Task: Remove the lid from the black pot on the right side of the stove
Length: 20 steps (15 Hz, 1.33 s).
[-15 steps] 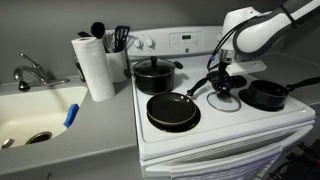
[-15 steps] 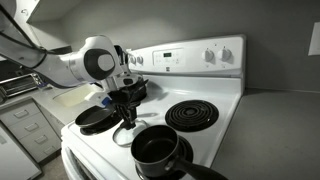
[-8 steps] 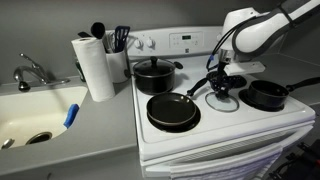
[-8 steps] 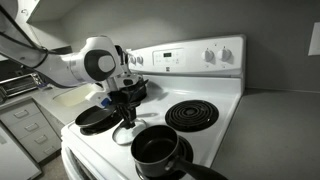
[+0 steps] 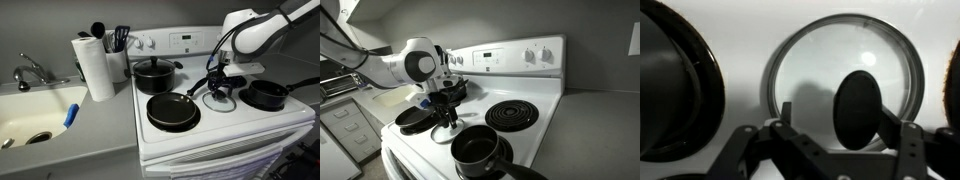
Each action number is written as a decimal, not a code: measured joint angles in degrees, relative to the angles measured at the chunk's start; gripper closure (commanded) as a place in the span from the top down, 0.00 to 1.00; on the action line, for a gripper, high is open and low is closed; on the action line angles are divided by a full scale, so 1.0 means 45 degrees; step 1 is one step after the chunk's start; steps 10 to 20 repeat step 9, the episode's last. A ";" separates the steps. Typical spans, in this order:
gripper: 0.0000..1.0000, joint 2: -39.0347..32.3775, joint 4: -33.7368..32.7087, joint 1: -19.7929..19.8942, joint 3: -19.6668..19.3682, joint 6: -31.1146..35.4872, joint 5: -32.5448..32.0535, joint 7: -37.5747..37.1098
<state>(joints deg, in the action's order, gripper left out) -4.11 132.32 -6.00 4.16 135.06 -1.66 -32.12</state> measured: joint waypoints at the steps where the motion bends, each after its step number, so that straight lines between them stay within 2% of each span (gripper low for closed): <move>1: 1.00 0.0006 -0.0020 -0.0024 0.0000 -0.0021 -0.0002 0.0000; 4: 1.00 0.0178 -0.0236 -0.0097 0.0026 -0.0347 -0.0005 0.0009; 9: 1.00 0.1039 -0.0866 -0.0225 0.0228 -0.1951 -0.0005 0.0021; 20: 1.00 0.1039 -0.0866 -0.0225 0.0228 -0.1951 -0.0005 0.0021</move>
